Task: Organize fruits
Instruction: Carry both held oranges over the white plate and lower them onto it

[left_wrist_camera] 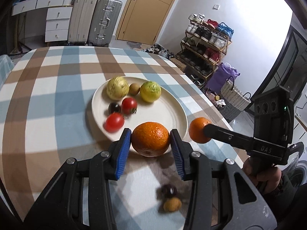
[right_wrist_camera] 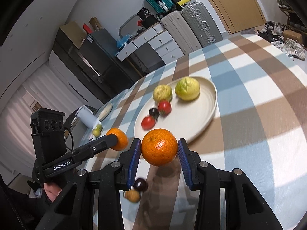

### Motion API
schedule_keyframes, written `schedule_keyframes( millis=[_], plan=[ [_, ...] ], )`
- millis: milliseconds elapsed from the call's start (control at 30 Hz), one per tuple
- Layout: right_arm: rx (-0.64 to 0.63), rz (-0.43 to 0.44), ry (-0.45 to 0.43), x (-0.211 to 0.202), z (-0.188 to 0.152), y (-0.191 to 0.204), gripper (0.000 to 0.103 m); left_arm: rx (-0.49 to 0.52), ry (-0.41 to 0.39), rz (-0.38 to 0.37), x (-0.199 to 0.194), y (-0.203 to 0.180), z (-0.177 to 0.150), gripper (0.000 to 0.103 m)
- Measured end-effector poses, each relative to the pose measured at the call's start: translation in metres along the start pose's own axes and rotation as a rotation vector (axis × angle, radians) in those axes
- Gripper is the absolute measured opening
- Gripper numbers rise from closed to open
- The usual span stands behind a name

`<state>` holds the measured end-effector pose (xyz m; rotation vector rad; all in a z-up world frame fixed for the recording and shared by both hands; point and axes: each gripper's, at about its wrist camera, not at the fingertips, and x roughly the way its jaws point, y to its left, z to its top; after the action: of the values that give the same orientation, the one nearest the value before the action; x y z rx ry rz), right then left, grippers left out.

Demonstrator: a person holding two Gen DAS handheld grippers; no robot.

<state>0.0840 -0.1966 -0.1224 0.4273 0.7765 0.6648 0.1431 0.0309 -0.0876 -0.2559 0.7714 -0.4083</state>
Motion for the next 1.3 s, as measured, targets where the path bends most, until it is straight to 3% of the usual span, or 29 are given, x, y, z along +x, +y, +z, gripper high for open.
schedule_keyframes(
  millis=[333,600,1100,1233,1300],
  plan=[
    [-0.008,0.006,0.03,0.04,0.047,-0.012,0.04,0.025,0.06,0.046,0.055,0.005,0.028,0.039],
    [0.024,0.001,0.075,0.078,0.061,-0.026,0.04,0.031,0.096,0.041,0.081,0.013,0.031,0.039],
    [0.006,-0.013,0.094,0.1,0.07,-0.023,0.041,0.048,0.088,0.048,0.089,0.012,0.033,0.039],
    [-0.011,-0.056,0.09,0.1,0.069,-0.019,0.042,0.049,0.08,0.06,0.085,0.013,0.038,0.04],
    [-0.014,-0.046,0.076,0.095,0.07,-0.017,0.05,0.051,0.075,0.064,0.081,0.012,0.039,0.042]
  ],
)
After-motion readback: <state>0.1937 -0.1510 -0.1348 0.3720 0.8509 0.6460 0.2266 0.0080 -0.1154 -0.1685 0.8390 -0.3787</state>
